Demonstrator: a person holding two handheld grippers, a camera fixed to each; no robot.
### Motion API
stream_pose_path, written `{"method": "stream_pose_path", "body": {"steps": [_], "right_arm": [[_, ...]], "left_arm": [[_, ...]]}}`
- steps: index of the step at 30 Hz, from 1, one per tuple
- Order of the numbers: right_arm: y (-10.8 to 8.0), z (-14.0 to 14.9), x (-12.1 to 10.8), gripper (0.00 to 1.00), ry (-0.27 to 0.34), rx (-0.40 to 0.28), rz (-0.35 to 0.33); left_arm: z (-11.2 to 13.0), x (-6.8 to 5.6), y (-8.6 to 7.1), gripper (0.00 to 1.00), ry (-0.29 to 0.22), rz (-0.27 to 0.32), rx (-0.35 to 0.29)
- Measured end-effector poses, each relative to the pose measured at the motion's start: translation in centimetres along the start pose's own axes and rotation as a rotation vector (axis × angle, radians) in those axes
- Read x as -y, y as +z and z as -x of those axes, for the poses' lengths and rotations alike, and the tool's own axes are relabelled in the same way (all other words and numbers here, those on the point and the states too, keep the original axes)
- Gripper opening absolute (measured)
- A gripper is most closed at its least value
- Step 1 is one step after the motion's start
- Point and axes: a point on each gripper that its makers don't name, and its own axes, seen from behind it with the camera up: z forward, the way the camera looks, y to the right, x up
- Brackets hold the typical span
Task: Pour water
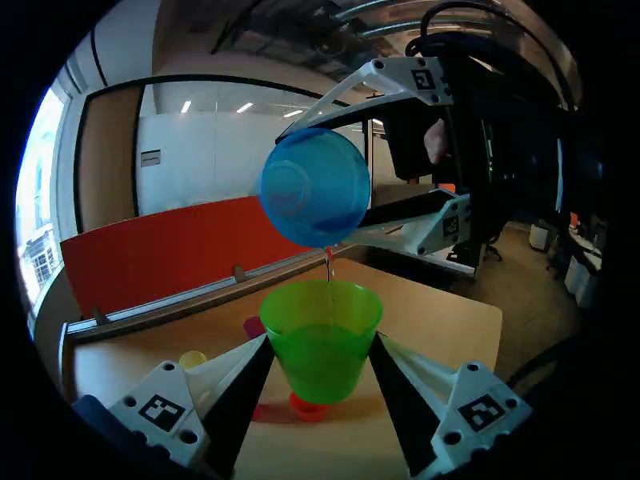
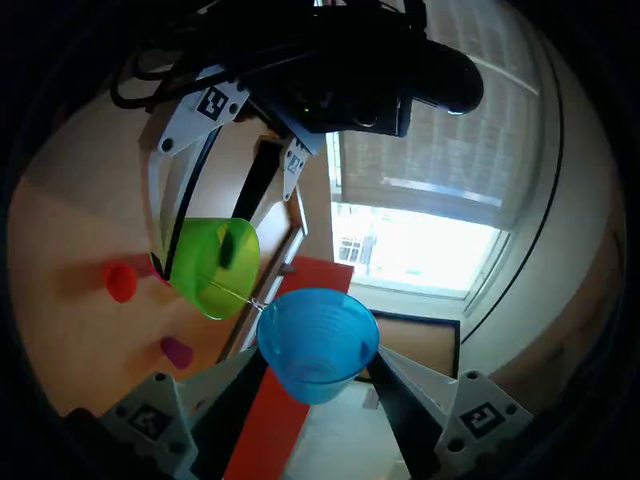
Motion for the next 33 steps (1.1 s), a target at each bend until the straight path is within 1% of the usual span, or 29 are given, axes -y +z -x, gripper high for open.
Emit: {"method": "stream_pose_path", "body": {"steps": [11, 23, 27, 33], "right_arm": [[0.18, -0.09, 0.11, 0.88, -0.021, -0.003, -0.004], [0.19, 0.06, 0.08, 0.88, -0.014, -0.003, -0.003], [0.16, 0.04, 0.08, 0.88, -0.002, -0.005, -0.001], [0.47, 0.33, 0.4, 0.88, 0.053, 0.007, -0.003]], "left_arm": [[-0.04, 0.12, 0.04, 0.81, -0.003, -0.003, -0.001], [-0.03, 0.07, -0.07, 0.81, -0.002, -0.004, -0.001], [-0.03, 0.04, -0.08, 0.81, -0.001, -0.005, -0.001], [0.04, 0.12, -0.12, 0.81, -0.003, -0.008, -0.001]]}}
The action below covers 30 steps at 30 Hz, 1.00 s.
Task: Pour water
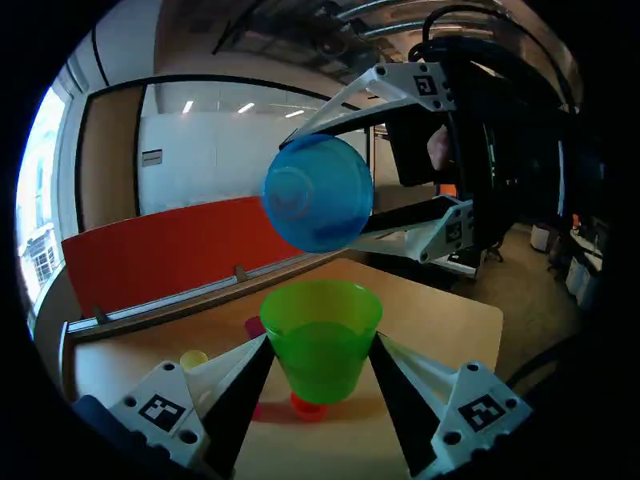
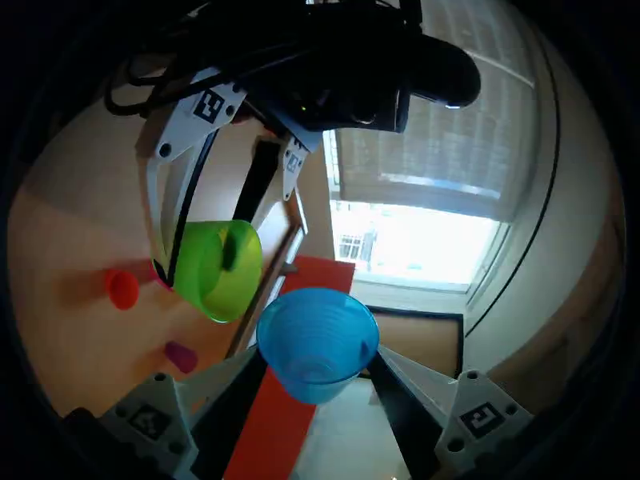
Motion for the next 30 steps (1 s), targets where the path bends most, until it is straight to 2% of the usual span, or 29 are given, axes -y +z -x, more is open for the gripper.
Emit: {"method": "stream_pose_path", "body": {"steps": [6, 20, 30], "right_arm": [[0.5, -0.2, 0.9, 0.87, 0.089, -0.01, -0.01], [1.4, 0.5, 1.3, 0.88, 0.441, -0.034, -0.018], [1.7, 1.9, 1.8, 0.88, 0.614, -0.034, -0.04]], "left_arm": [[0.1, 0.2, -0.1, 0.81, -0.002, -0.006, 0.001], [-0.2, 0.5, -0.3, 0.81, -0.002, -0.015, -0.002], [-0.5, 0.7, -0.4, 0.81, 0.002, -0.019, -0.005]]}}
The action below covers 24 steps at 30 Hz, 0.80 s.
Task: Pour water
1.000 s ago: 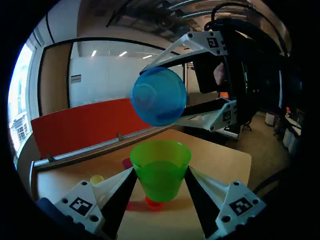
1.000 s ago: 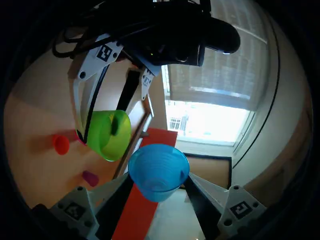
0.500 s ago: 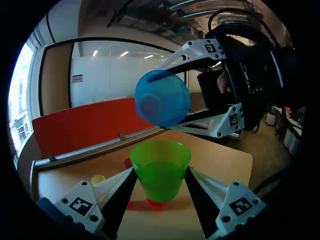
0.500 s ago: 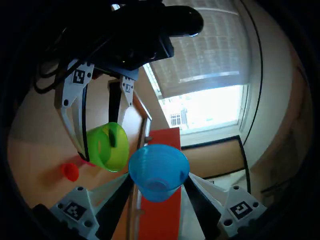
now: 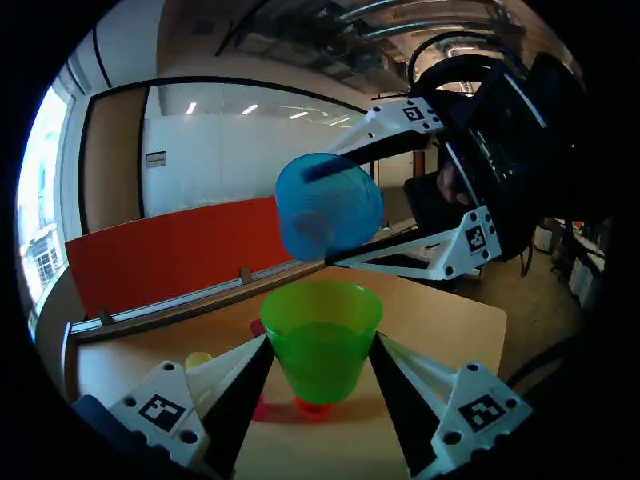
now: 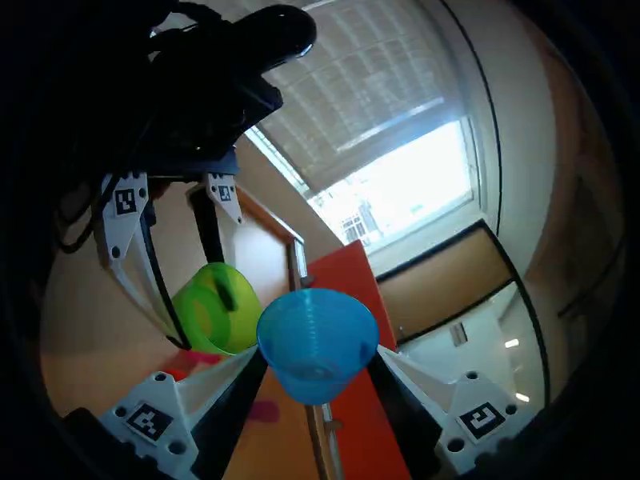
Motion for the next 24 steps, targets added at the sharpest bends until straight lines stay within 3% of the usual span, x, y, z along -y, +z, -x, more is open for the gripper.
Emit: {"method": "stream_pose_path", "body": {"steps": [6, 19, 24], "right_arm": [[0.1, 1.0, 0.2, 0.88, 0.15, 0.006, -0.022], [0.3, 3.8, 0.0, 0.88, 0.633, 0.018, -0.003], [0.3, 4.5, 0.6, 0.88, 0.77, 0.021, 0.001]], "left_arm": [[0.1, 0.3, 0.0, 0.81, 0.003, -0.007, 0.0], [0.4, 1.2, -0.4, 0.81, -0.002, -0.033, 0.005], [0.7, 1.6, -0.5, 0.81, -0.002, -0.045, 0.01]]}}
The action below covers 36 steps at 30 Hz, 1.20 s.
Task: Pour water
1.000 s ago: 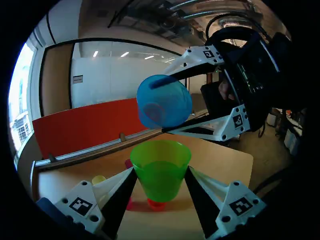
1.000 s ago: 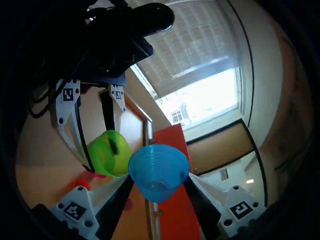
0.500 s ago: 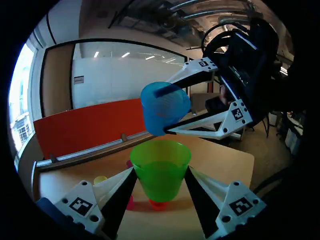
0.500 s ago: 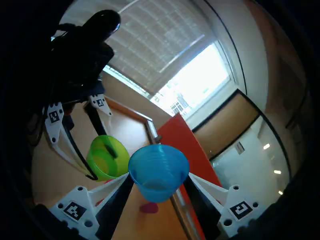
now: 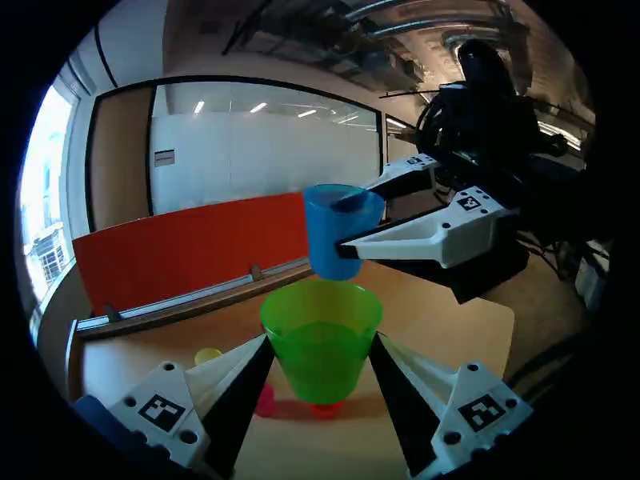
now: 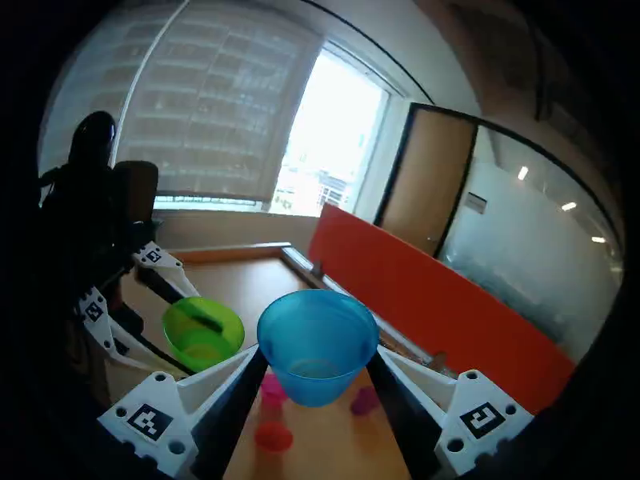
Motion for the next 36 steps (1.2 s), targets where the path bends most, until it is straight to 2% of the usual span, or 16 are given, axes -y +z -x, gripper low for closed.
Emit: {"method": "stream_pose_path", "body": {"steps": [7, 11, 27, 36], "right_arm": [[0.1, 1.2, 0.1, 0.88, 0.131, 0.013, 0.015], [0.1, 1.8, 0.0, 0.88, 0.176, 0.013, 0.026], [0.8, 4.7, -0.7, 0.88, 0.238, 0.045, 0.038], [1.7, 6.3, -1.5, 0.88, 0.249, 0.066, 0.029]], "left_arm": [[0.7, 0.6, -0.1, 0.81, -0.003, -0.015, 0.013], [1.3, 1.0, -0.2, 0.81, 0.0, -0.023, 0.03], [5.4, 2.2, 0.1, 0.81, -0.009, -0.058, 0.08], [8.2, 2.8, 0.9, 0.81, -0.008, -0.078, 0.11]]}}
